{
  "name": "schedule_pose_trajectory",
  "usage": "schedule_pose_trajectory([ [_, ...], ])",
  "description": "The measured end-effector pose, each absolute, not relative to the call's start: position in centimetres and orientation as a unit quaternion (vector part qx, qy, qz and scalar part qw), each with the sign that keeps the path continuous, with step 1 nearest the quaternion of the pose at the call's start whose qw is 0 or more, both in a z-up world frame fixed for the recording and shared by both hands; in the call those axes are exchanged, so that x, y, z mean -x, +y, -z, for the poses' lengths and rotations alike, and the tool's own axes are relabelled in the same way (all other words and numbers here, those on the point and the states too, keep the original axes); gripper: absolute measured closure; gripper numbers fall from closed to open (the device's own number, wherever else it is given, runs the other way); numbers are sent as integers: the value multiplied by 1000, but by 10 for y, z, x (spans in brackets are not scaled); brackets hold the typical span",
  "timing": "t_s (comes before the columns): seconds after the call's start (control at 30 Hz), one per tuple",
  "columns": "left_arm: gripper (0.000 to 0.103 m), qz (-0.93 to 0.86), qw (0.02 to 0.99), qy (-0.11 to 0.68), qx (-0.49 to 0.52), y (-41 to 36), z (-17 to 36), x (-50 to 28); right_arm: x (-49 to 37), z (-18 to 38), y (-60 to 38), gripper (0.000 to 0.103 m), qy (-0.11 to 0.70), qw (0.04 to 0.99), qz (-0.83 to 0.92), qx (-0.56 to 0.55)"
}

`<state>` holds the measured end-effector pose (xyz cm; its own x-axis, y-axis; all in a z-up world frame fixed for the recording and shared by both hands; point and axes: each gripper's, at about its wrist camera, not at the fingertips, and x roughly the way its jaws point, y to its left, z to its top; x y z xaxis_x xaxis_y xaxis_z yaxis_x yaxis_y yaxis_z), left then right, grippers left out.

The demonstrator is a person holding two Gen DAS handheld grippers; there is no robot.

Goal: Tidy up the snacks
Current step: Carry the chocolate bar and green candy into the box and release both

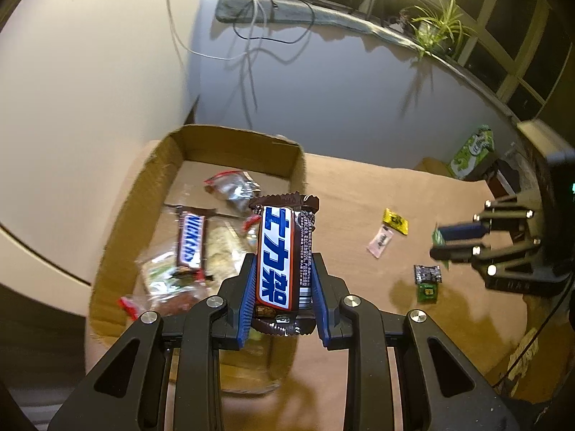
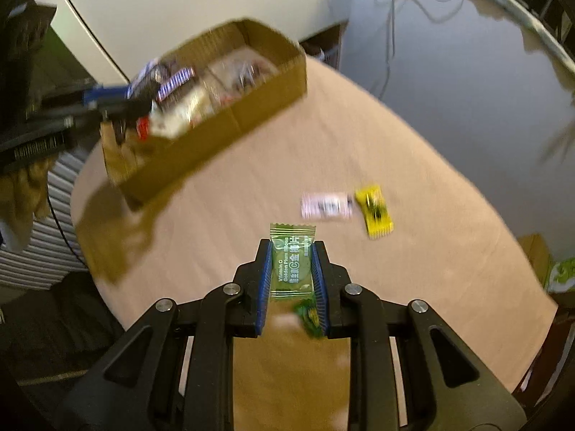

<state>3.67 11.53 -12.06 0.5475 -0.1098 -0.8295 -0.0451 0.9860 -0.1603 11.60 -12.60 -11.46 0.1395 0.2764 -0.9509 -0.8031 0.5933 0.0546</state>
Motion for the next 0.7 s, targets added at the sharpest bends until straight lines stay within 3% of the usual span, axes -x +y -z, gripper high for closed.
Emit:
schedule_pose_trajectory([
  [0.7,76,-37,881,464,78,157,113,-21,-130,101,8,81,474,730,-420,256],
])
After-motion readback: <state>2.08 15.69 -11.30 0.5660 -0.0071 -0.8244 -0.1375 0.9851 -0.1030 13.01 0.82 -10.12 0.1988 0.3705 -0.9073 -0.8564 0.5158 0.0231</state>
